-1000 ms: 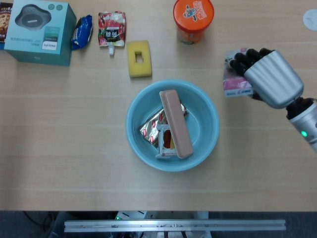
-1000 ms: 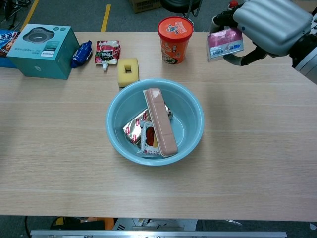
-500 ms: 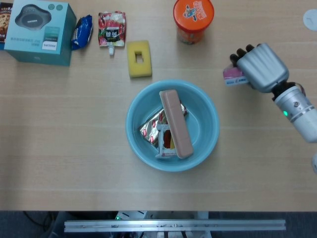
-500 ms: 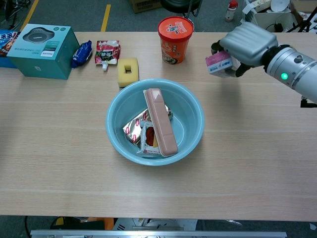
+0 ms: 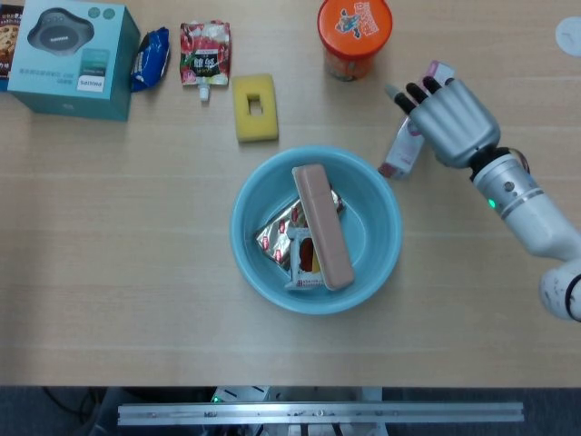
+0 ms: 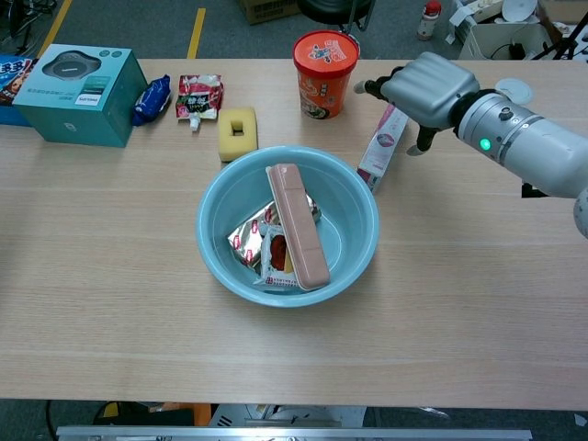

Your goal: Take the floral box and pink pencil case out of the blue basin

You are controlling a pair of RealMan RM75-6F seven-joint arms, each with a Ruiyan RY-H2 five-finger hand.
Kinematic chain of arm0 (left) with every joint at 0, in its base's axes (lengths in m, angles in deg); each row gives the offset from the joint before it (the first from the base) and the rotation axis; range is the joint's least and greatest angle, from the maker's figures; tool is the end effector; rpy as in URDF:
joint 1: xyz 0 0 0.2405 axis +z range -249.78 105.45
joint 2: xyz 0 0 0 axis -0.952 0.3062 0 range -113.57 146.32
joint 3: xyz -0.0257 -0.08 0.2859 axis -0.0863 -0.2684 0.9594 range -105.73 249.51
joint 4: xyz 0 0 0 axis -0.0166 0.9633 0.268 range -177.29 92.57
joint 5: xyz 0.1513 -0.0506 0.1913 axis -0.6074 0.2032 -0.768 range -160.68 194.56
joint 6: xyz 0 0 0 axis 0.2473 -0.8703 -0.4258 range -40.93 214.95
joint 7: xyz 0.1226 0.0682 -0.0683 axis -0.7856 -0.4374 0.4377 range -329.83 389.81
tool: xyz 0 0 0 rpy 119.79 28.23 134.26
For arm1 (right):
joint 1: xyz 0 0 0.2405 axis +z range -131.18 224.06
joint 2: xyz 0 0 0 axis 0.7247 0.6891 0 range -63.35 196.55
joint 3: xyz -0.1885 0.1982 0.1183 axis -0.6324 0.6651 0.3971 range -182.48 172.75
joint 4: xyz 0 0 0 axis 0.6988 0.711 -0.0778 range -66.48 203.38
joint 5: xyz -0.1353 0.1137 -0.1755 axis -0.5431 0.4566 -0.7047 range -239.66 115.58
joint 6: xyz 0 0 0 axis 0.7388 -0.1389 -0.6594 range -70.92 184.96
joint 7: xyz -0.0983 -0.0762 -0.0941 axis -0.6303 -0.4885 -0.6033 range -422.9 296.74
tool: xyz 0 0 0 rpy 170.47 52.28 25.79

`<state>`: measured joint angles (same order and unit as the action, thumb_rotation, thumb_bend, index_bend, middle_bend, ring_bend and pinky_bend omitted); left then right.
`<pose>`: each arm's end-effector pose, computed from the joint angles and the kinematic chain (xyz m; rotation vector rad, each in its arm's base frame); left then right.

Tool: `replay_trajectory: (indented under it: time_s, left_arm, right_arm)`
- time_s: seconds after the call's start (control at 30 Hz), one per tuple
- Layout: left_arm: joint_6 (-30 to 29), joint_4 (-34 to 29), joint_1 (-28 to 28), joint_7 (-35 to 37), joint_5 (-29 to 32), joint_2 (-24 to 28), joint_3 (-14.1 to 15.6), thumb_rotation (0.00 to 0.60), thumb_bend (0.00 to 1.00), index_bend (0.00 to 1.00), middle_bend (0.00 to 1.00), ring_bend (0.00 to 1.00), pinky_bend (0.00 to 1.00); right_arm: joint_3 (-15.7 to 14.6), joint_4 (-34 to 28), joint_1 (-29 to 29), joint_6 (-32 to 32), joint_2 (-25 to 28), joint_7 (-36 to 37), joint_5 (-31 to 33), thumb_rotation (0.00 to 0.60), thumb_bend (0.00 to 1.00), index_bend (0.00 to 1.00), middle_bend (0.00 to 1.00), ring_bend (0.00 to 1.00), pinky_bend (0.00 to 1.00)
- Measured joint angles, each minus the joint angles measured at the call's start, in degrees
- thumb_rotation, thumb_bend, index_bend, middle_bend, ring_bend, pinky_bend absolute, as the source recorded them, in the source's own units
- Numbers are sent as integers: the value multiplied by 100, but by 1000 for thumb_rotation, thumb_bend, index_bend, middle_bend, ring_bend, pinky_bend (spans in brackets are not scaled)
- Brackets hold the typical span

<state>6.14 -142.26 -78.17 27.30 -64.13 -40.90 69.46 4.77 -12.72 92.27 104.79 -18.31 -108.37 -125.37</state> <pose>-0.3562 0.2020 0.1641 -1.3846 -0.9604 -0.8083 -0.1858 -0.4195 -0.0421 2.0462 -0.3989 0.5355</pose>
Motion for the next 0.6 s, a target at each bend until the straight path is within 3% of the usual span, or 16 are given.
replay_trajectory:
  time_s: [0.2,0.6]
  left_arm:
    - [-27,17,4,39,-37,0,-1,600,360,211,180,103,101]
    - [-118,82,92,162,-45,32,25,600,359,211,180,102,100]
  right_arm:
    - [-32,-596,34,181,250,191,-339,600,28,107,252,247,531]
    - [-473,-1116,355,207,455,715,-2207,600,28,107,256,237,507]
